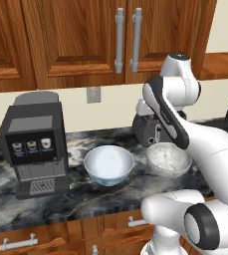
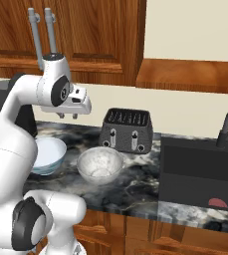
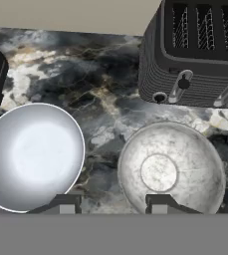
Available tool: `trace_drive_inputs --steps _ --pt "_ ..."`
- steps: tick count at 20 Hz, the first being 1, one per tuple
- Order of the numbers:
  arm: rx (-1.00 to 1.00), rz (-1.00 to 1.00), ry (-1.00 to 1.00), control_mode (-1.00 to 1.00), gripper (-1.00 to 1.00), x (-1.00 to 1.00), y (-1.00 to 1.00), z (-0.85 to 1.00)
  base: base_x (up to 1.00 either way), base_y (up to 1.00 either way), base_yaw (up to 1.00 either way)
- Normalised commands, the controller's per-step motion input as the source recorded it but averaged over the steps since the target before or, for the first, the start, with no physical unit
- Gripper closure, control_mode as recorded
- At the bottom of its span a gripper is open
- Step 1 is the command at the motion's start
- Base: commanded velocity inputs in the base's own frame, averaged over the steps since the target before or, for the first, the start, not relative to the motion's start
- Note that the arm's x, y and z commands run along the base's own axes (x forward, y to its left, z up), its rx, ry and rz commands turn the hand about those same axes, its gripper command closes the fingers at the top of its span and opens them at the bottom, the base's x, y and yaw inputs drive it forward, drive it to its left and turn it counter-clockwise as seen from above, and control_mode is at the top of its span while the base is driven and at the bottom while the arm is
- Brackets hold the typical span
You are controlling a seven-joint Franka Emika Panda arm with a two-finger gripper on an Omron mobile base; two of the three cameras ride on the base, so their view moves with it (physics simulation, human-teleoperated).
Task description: Open the cabinet. Pick the bowls from the counter and place them in the cabinet. Then close the cabinet.
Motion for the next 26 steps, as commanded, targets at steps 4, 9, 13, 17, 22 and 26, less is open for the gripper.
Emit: trace_drive_inputs --steps 4,9,13,17,22,26 --pt "0.00 0.00 -0.02 -1.00 -1.00 -0.06 0.11 0.00 0.00 0.00 0.00" --pt "0.00 0.02 -0.14 -1.00 -1.00 -0.27 0.03 0.02 0.00 0.00 0.00" --pt "0.00 0.03 -0.22 -1.00 -1.00 -0.31 0.00 0.13 0.00 0.00 0.00" --pt "0.00 0.01 -0.24 -1.00 -1.00 -0.17 0.01 0.18 0.00 0.00 0.00" --pt "0.00 0.00 -0.24 -1.00 -1.00 -0.24 0.01 0.30 0.00 0.00 0.00" --pt "0.00 0.00 -0.31 -1.00 -1.00 -0.24 0.13 0.39 0.00 0.00 0.00"
